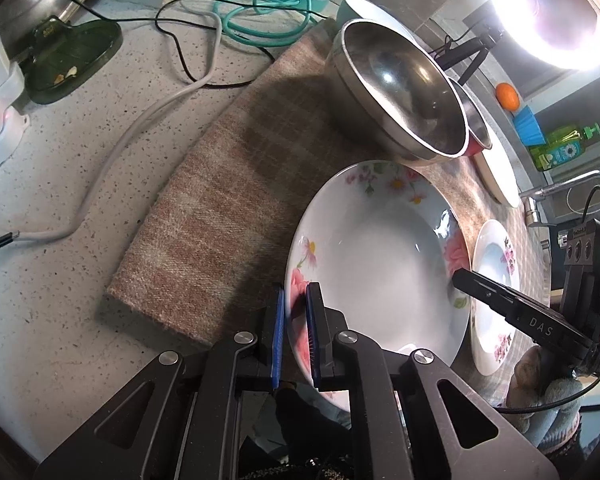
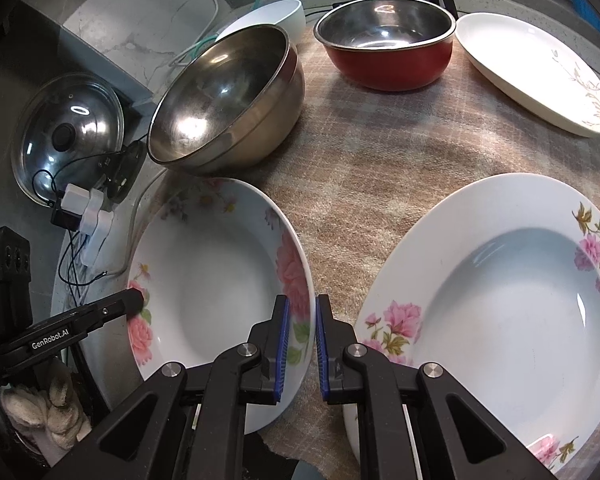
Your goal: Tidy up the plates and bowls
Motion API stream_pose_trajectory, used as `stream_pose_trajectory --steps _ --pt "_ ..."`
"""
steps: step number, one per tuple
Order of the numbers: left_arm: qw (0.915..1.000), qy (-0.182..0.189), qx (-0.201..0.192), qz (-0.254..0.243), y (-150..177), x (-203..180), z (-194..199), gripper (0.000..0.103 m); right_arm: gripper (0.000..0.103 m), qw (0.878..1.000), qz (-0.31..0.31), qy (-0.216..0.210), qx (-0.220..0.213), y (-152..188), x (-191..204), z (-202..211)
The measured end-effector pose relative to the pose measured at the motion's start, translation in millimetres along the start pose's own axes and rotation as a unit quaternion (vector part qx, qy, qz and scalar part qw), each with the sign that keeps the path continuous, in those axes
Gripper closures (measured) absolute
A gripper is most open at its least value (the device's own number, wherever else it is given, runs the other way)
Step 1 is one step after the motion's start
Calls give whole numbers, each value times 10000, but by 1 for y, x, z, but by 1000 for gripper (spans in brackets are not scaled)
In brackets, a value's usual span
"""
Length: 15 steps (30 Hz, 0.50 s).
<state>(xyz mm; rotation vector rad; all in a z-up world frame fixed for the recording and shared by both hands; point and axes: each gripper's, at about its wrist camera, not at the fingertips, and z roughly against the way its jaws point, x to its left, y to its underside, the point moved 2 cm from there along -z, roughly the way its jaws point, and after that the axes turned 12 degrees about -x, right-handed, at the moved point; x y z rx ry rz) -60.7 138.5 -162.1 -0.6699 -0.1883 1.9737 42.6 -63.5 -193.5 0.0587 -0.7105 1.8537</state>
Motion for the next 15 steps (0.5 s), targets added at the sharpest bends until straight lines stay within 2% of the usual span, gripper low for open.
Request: stream_pose_trajectory --steps 15 --pt "9996 186 -45 -227 -6 -23 11 94 92 9994 -255 57 -212 3 -18 31"
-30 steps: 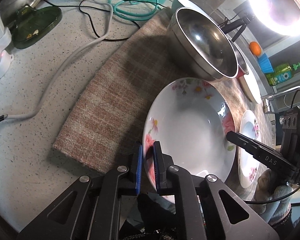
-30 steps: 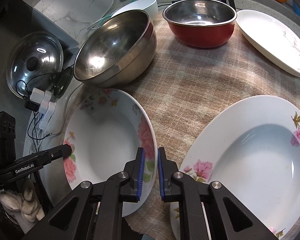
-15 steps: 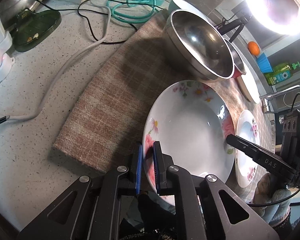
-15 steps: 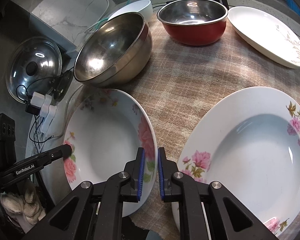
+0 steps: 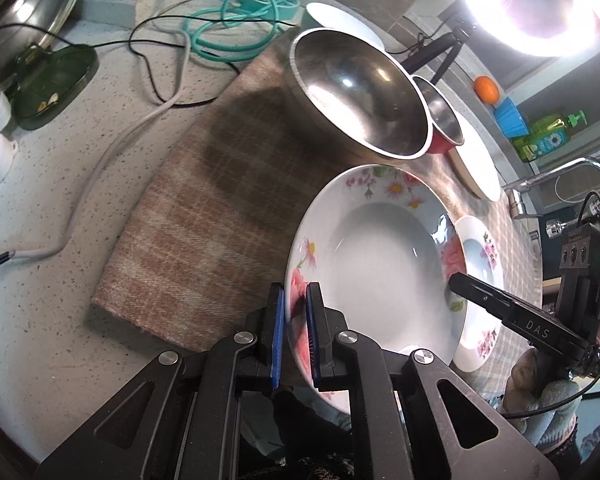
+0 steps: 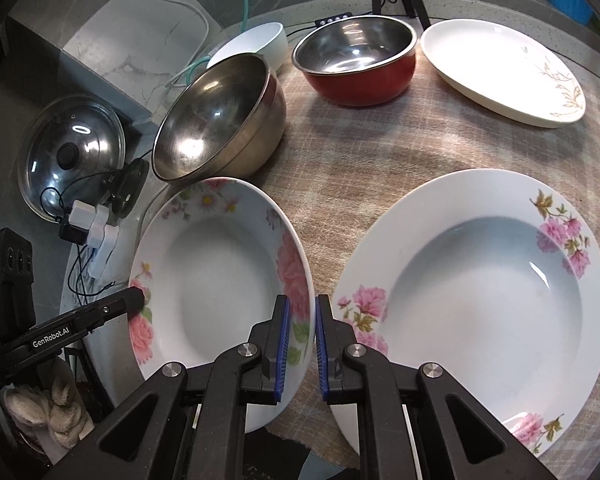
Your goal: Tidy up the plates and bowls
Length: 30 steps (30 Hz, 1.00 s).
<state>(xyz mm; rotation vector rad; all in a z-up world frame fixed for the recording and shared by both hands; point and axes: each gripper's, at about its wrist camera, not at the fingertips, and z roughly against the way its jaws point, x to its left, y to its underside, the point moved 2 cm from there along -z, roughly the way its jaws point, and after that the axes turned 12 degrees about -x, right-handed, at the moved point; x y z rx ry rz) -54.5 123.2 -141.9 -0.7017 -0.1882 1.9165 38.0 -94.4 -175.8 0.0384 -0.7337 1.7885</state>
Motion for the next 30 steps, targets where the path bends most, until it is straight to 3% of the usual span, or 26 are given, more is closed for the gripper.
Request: stream_pose_trajectory --steps 15,30 --pt "9980 338 69 -538 -6 -57 -13 94 92 9977 -493 291 -365 2 -41 42" --pt "9907 726 263 -1122 -3 -119 -42 94 92 9897 -1085 682 -637 13 -99 78"
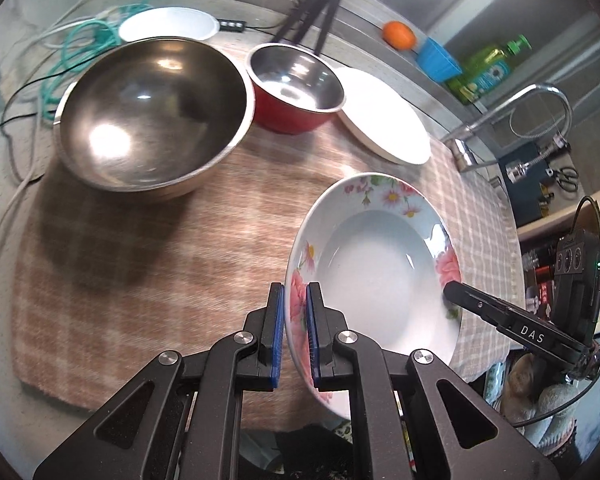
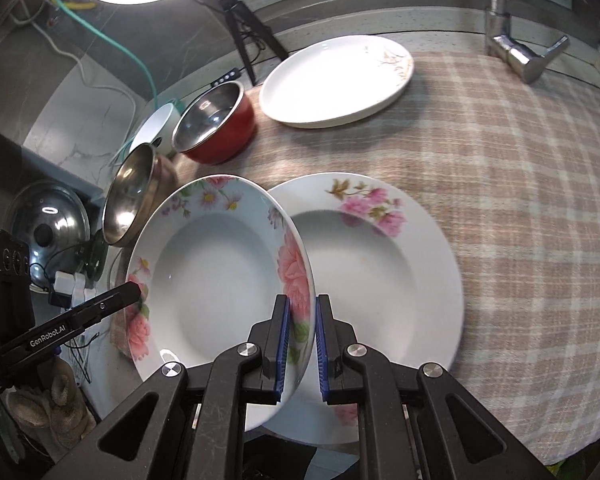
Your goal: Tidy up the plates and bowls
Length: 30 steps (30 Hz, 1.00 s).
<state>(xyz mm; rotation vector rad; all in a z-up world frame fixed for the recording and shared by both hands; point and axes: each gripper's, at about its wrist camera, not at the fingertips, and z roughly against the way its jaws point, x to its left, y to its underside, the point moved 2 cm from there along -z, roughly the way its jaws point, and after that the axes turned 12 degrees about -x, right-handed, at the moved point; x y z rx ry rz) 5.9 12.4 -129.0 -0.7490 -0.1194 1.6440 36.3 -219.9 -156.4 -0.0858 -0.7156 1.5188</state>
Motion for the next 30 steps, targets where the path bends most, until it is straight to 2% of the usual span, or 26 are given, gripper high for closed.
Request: stream_pose_trajectory --steps 16,30 --pt "9987 151 296 -394 4 -37 -32 94 91 9988 -353 334 -42 4 -49 9" --pt "9976 55 456 -526 8 -45 -45 94 91 9982 -439 398 29 9 -61 2"
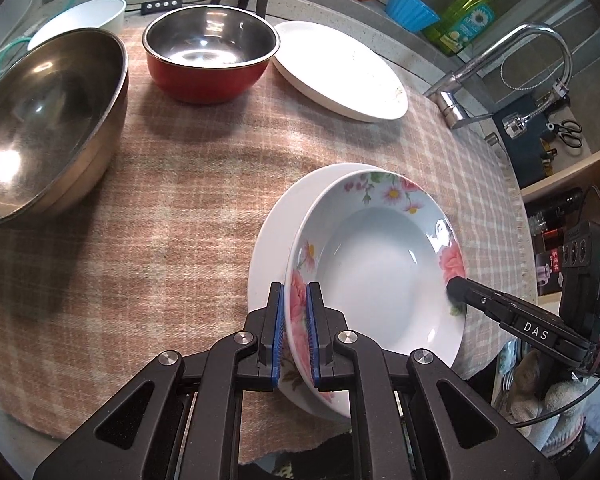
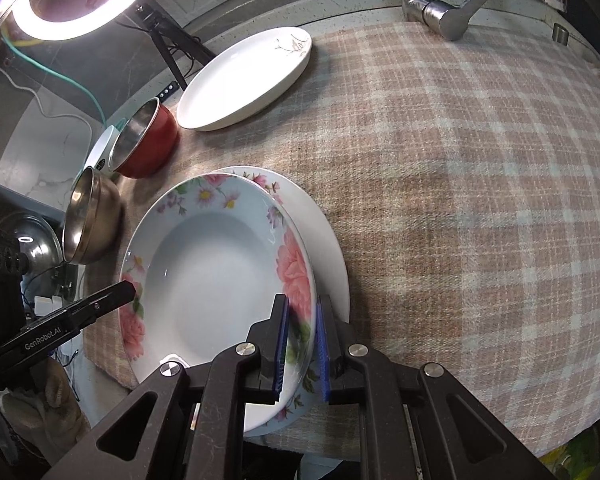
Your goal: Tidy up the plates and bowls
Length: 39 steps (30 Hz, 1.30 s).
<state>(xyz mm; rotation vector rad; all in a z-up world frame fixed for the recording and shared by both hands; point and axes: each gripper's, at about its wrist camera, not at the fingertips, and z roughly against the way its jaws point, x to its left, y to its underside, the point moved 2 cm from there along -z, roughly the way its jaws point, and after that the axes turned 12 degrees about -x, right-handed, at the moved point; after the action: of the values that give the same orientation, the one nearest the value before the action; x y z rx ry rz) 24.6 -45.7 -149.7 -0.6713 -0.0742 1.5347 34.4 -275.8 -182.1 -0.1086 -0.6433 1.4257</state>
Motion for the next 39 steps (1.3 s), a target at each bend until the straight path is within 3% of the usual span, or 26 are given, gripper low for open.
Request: stream_pose_trajectory --steps 39 --pt "9998 -159 -71 -135 -1 -5 1 93 87 9989 347 277 -117 0 10 3"
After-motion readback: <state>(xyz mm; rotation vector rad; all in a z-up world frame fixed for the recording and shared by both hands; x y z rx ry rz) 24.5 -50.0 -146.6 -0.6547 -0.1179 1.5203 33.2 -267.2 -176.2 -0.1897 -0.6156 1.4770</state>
